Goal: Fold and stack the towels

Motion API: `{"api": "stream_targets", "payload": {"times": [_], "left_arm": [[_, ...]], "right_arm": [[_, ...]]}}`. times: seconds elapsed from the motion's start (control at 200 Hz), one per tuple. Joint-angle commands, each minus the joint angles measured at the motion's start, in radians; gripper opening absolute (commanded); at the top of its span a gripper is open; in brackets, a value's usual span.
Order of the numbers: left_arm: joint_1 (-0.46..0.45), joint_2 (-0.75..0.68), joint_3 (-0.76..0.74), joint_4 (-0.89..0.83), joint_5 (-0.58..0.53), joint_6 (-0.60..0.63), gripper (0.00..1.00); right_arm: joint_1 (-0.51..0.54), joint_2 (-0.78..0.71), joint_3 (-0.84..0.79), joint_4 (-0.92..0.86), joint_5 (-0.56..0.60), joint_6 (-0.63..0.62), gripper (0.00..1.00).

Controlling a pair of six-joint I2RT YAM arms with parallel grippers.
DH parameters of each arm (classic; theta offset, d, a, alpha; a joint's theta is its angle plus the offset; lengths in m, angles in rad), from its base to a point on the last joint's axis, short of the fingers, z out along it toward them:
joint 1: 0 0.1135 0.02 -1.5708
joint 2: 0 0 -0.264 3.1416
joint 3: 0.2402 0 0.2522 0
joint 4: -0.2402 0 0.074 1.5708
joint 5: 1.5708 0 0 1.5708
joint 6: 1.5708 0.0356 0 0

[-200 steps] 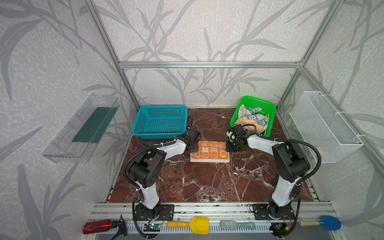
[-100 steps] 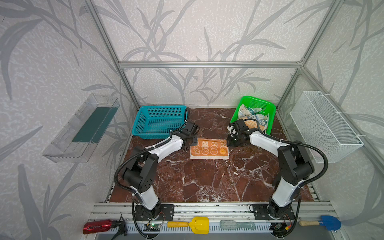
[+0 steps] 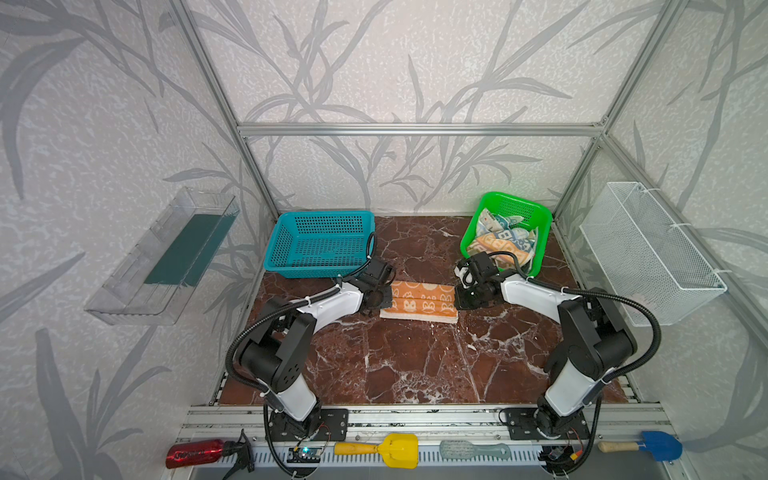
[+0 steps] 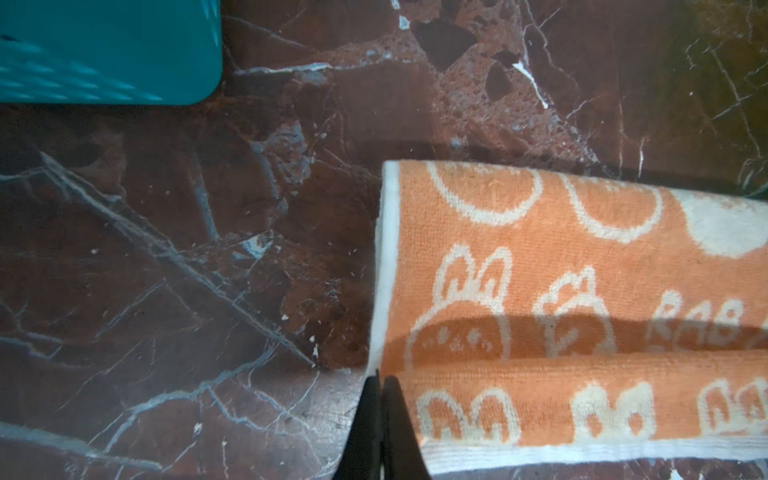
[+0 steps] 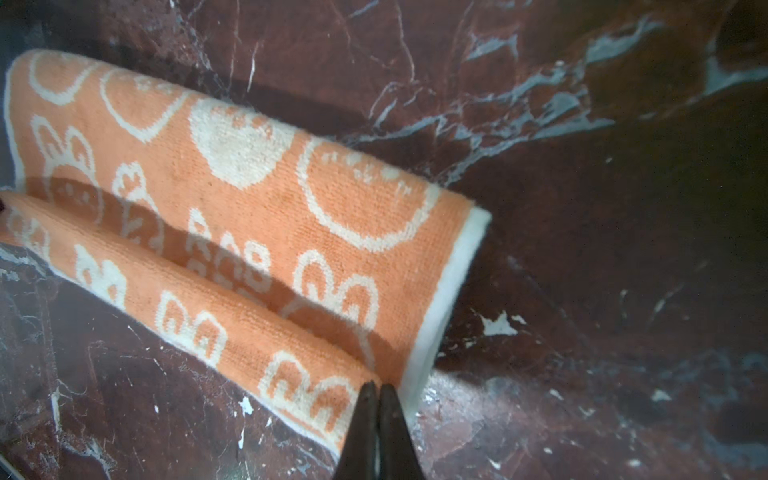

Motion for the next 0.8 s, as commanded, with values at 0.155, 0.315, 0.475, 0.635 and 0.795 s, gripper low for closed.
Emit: {"api": "stream_targets", "payload": {"times": [0.155,0.315,0.475,0.635,0.795], "left_arm": [[0.006,0.008,0.052,-0.031,-0.056,-0.002,0.0],[0.007,-0.022,0.075,-0.054,-0.075,0.007,0.0],[0.007,-0.021,0.06,-0.054,-0.081,0.01,0.0],[0.006,-0.001,0.025,-0.025,-0.058,-0.004,0.0],[0.007,0.017,0.007,-0.009,-0.038,-0.013,0.0]], "right_arm": [[0.001,-0.065,-0.007,-0.034,0.039,0.002,0.0],[0.02,-0.1,-0.016,-0.055,0.048,0.006,0.0],[0.03,-0.08,-0.06,-0.019,0.04,0.024,0.0],[0.034,-0.033,-0.103,0.038,0.03,0.045,0.0],[0.034,0.001,-0.102,0.056,0.033,0.041,0.0]]}}
